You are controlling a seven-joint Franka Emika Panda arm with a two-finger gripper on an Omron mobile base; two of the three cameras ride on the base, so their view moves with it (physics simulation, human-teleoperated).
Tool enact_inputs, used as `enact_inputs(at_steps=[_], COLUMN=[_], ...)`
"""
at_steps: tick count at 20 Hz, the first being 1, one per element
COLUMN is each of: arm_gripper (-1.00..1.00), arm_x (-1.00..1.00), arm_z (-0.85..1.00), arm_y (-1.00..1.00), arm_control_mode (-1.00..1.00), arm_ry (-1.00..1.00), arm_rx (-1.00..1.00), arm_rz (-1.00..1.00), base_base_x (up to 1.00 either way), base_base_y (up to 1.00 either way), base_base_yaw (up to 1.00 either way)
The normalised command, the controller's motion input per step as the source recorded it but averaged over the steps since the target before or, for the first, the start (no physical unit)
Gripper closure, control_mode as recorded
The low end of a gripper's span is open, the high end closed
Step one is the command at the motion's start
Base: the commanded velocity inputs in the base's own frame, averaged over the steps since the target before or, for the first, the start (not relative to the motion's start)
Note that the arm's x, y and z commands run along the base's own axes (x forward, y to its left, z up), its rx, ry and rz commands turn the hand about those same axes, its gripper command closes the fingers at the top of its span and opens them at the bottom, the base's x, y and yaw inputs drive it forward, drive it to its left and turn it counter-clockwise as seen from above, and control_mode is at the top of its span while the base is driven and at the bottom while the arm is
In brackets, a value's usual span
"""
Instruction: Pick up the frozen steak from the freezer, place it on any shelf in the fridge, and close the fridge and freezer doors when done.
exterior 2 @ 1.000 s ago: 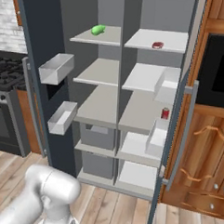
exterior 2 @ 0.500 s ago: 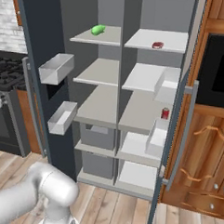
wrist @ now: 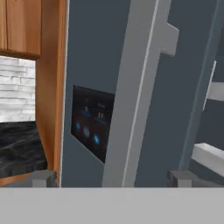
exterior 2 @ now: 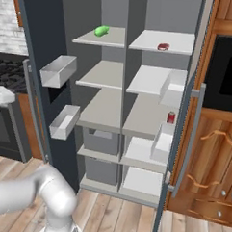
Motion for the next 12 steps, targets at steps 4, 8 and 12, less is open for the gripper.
enact_inputs(at_steps=[4,8,12], arm_gripper=[-1.00,-1.00,-1.00], arm_x=[0.80,0.47,0.24], arm_z=[-0.14,-0.03,-0.01], arm_y=[0.00,-0.38,-0.98], arm_control_mode=[-1.00,-1.00,-1.00], arm_ry=[0.11,0.08,0.00], arm_rx=[-0.01,0.00,0.00], arm_rz=[0.00,0.00,0.00], base_base_x=[0.00,0.00,0.00], base_base_y=[0.00,0.00,0.00], base_base_yaw=[0.00,0.00,0.00])
